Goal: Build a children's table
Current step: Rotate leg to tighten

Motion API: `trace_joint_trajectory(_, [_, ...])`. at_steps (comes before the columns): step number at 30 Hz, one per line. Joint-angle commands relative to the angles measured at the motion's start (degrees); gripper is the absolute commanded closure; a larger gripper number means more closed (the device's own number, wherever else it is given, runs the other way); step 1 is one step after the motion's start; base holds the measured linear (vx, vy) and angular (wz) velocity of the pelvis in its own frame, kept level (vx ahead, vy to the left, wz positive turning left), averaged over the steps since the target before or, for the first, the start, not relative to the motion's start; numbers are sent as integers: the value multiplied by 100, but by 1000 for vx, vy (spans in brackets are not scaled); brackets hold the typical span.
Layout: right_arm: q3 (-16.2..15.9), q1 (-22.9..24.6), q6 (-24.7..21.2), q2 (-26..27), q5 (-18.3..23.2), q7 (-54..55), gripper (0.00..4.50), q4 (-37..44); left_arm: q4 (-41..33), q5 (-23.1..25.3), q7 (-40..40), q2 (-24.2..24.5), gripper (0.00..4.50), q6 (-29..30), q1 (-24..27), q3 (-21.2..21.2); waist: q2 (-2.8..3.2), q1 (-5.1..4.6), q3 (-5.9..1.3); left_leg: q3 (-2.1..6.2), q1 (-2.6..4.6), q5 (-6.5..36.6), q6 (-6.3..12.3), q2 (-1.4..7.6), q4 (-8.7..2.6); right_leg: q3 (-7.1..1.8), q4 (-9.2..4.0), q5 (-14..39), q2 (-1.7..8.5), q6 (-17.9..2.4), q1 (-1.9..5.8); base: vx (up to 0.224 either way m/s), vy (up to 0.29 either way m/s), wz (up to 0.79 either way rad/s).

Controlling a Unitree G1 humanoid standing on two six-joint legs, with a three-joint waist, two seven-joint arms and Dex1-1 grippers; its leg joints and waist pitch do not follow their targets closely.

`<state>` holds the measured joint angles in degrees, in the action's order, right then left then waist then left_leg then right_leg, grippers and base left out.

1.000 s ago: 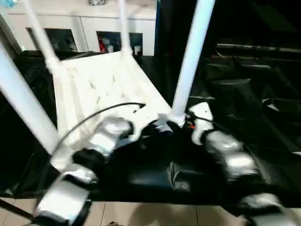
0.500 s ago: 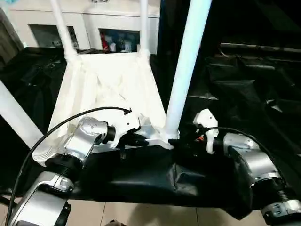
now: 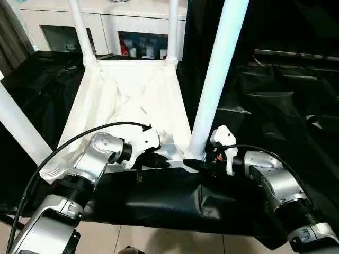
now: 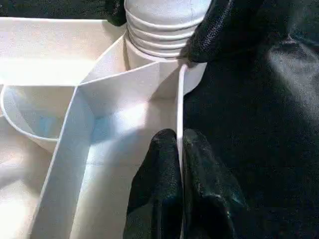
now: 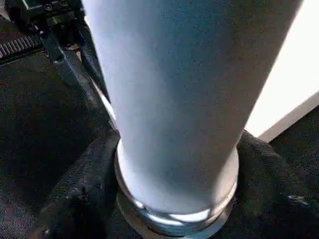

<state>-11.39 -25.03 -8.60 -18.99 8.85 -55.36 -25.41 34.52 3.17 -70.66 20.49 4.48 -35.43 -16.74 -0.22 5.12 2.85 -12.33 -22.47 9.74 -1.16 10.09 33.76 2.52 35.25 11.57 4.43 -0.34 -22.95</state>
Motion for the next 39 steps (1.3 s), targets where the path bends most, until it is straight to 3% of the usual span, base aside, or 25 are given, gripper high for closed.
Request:
trace_joint_trajectory(1, [170, -68, 25, 24, 6, 226, 165, -101, -107, -201, -53, -139, 450, 9, 110, -18, -61, 12, -361, 189, 165, 1038, 232, 357, -367, -241, -394, 735, 443, -1327, 231, 0, 0, 0])
trace_joint_trajectory(5, [405, -133, 52, 284, -110, 1061, 172, -457, 205, -34, 534, -337, 450, 31, -35, 48, -69, -17, -347, 198, 163, 1142, 165, 351, -380, -244, -421, 927, 453, -1307, 227, 0, 0, 0])
trace_joint_trajectory(7, [693, -180, 30, 682, -207, 2210, 172, -836, 620, 137, 1299, -652, 450, 135, -246, 123, -69, -58, -323, 207, 186, 1367, 20, 332, -398, -249, -474, 1412, 455, -1216, 197, 0, 0, 0])
trace_joint_trajectory(9, [816, -202, 23, 849, -251, 2741, 173, -969, 758, 208, 1555, -770, 450, 139, -316, 122, -75, -90, -320, 235, 197, 1555, -120, 323, -413, -245, -518, 1881, 474, -1098, 199, 0, 0, 0])
trace_joint_trajectory(11, [1053, -269, -60, 1196, -235, 3639, 173, -1168, 976, 335, 2093, -1055, 450, 213, -445, 104, -60, -97, -326, 236, 198, 1554, -122, 331, -424, -255, -541, 1899, 466, -993, 187, 0, 0, 0])
trace_joint_trajectory(13, [1170, -385, -57, 1556, -294, 4496, 173, -1417, 1152, 438, 2595, -1421, 450, 357, -561, 56, -55, -120, -338, 236, 219, 1532, -163, 327, -433, -254, -521, 1713, 447, -1035, 169, 0, 0, 0])
trace_joint_trajectory(14, [1180, -448, -4, 1677, -334, 4731, 173, -1537, 1210, 472, 2728, -1542, 450, 387, -593, 34, -18, -141, -337, 230, 218, 1544, -170, 325, -432, -261, -517, 1666, 447, -1061, 158, 0, 0, 0])
trace_joint_trajectory(16, [1177, -515, 67, 1787, -378, 4902, 173, -1664, 1277, 510, 2843, -1647, 450, 389, -625, 11, -38, -140, -343, 230, 220, 1573, -133, 316, -430, -255, -532, 1575, 443, -1052, 178, 0, 0, 0])
trace_joint_trajectory(19, [1045, -651, 274, 1942, -486, 4816, 173, -1913, 1418, 622, 2910, -1739, 450, 143, -693, -82, -24, -140, -341, 225, 197, 1520, -6, 311, -432, -253, -535, 1362, 440, -1051, 194, 0, 0, 0])
trace_joint_trajectory(21, [1040, -683, 395, 1971, -493, 4774, 173, -1932, 1436, 627, 2859, -1729, 450, 36, -701, -91, -27, -143, -329, 229, 199, 1624, -1, 312, -437, -253, -557, 1535, 453, -1015, 195, 0, 0, 0])
trace_joint_trajectory(23, [1148, -684, 499, 1978, -364, 4629, 117, -1855, 1409, 617, 2793, -1658, 450, -31, -688, -75, -26, -142, -325, 238, 205, 1730, -1, 316, -444, -254, -575, 1748, 459, -960, 193, 0, 0, 0])
trace_joint_trajectory(27, [1153, -714, 871, 1803, -298, 4198, 86, -1740, 1328, 571, 2490, -1431, 450, -295, -608, -44, -29, -146, -344, 238, 179, 1588, 52, 326, -443, -256, -541, 1486, 456, -1010, 208, 0, 0, 0])
trace_joint_trajectory(29, [1161, -689, 884, 1616, -198, 3776, 62, -1580, 1249, 515, 2251, -1269, 450, -356, -534, -27, -30, -131, -344, 227, 170, 1476, 109, 323, -433, -255, -523, 1316, 457, -1073, 220, 0, 0, 0])
trace_joint_trajectory(30, [1147, -642, 743, 1428, -81, 3349, 59, -1390, 1172, 444, 2035, -1147, 450, -376, -469, 0, -65, -106, -346, 231, 171, 1451, 181, 320, -425, -245, -515, 1306, 467, -1083, 244, 0, 0, 0])
trace_joint_trajectory(32, [1079, -537, 443, 1107, 87, 2603, 52, -1037, 1050, 339, 1692, -949, 450, -489, -369, 29, -60, -80, -345, 223, 156, 1355, 283, 328, -415, -246, -507, 1220, 453, -1081, 260, 0, 0, 0])
trace_joint_trajectory(34, [837, -338, 270, 737, 170, 1742, 26, -606, 934, 234, 1360, -777, 450, -620, -277, 34, -53, -60, -342, 216, 156, 1276, 342, 343, -414, -250, -497, 1087, 444, -1079, 256, 0, 0, 0])
trace_joint_trajectory(37, [422, -64, 228, 135, 76, 786, 26, -158, 724, 102, 806, -506, 450, -672, -164, 22, -44, -6, -332, 214, 163, 1310, 297, 356, -420, -238, -489, 1163, 446, -1126, 242, 0, 0, 0])
trace_joint_trajectory(39, [318, 17, 196, -61, 75, 480, 26, -19, 583, -18, 537, -413, 450, -625, -110, 44, -38, 8, -328, 208, 177, 1403, 237, 360, -424, -240, -495, 1331, 447, -1130, 229, 0, 0, 0])
